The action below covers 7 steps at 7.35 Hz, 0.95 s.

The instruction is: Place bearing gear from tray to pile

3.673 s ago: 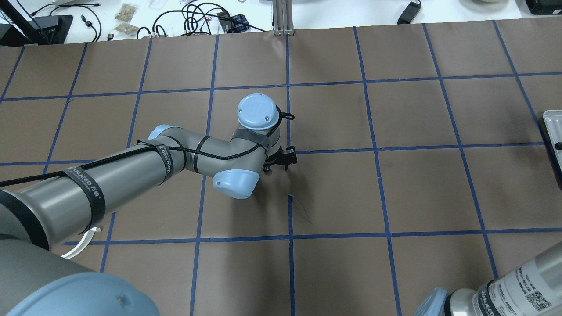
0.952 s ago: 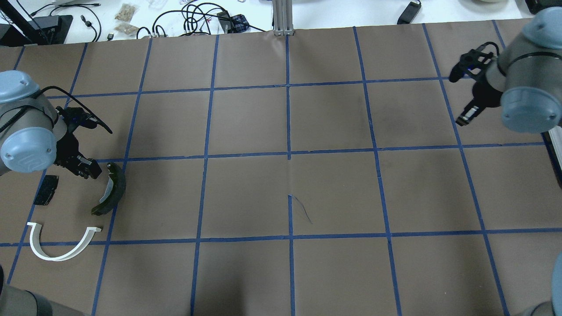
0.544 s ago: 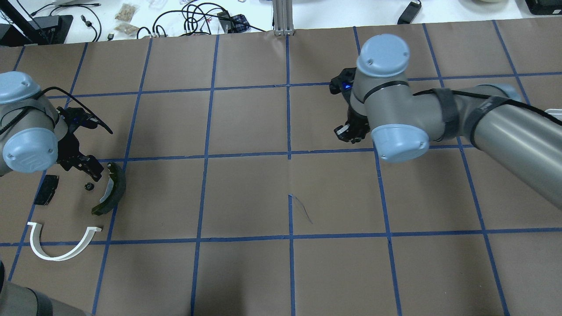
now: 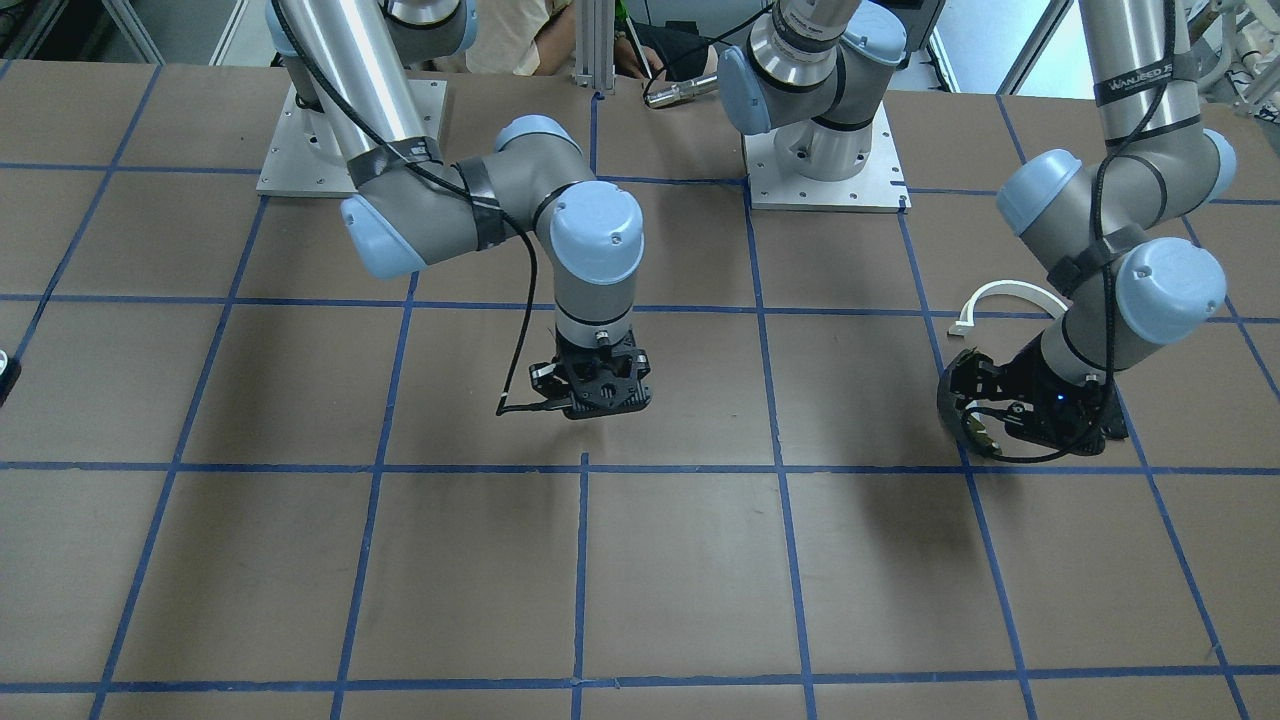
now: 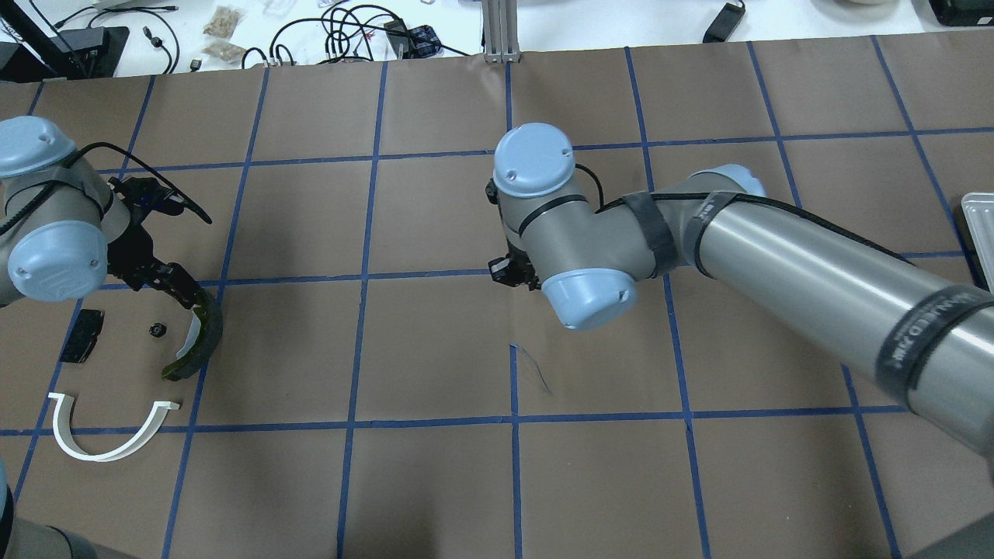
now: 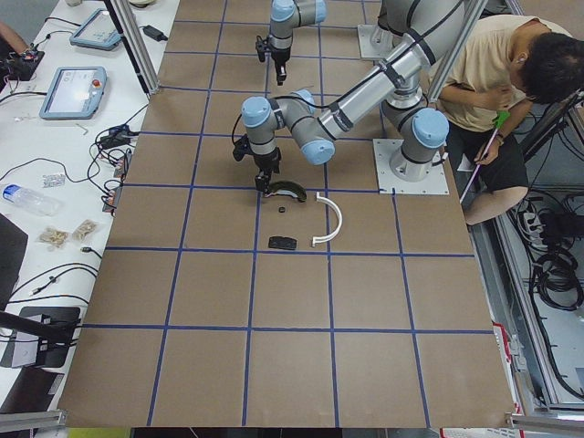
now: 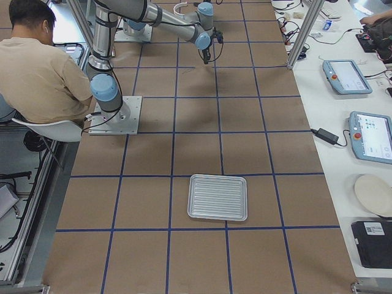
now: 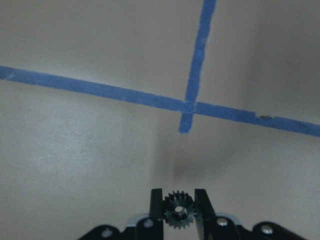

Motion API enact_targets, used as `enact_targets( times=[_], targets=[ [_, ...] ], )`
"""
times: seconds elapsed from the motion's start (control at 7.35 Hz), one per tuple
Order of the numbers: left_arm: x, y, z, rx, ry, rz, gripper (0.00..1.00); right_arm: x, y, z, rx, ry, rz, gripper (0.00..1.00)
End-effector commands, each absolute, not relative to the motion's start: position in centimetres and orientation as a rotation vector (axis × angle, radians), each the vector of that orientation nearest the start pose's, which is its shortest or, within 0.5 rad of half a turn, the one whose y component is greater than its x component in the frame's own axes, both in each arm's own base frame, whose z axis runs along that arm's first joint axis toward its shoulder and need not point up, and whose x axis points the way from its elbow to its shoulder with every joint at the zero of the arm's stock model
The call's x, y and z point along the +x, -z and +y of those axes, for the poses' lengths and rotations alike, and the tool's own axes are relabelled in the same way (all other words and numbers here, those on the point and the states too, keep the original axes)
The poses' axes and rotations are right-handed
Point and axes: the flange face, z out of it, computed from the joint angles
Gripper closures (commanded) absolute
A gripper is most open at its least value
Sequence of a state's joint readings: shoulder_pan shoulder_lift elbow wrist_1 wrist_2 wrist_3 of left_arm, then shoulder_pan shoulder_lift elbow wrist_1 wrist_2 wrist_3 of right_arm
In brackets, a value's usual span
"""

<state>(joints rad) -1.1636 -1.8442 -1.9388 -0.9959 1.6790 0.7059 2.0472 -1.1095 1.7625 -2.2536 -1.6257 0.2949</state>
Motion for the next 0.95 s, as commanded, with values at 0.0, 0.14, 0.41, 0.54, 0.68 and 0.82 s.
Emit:
enact_targets(
  times=[0.0, 0.14, 0.41, 0.54, 0.68, 0.82],
  targets=[
    [3.3, -23.4, -53.1, 0.354, -0.185, 3.059, 0.01, 41.7, -19.7, -47.0, -0.237, 0.053, 3.149, 0.21],
    [1.0, -22.5, -52.9, 0.257, -0.206, 3.065, 0.01, 41.3, -21.0, -48.1, -0.228, 0.089, 3.145, 0.0],
    [-4.1, -21.3, -52.7, 0.086, -0.221, 3.063, 0.0, 35.9, -25.3, -53.2, -0.14, 0.082, 3.155, 0.0],
    [-8.3, -21.0, -52.4, 0.041, -0.202, 3.092, 0.0, 32.0, -29.1, -54.2, -0.231, 0.067, 3.161, 0.0],
    [-13.1, -20.6, -52.0, -0.061, -0.195, 3.129, 0.0, 26.5, -32.7, -55.5, -0.201, 0.077, 3.171, 0.0],
    [-18.6, -20.3, -51.6, -0.082, -0.097, 3.133, 0.0, 21.1, -35.9, -56.3, -0.136, 0.076, 3.169, 0.0]
  ],
)
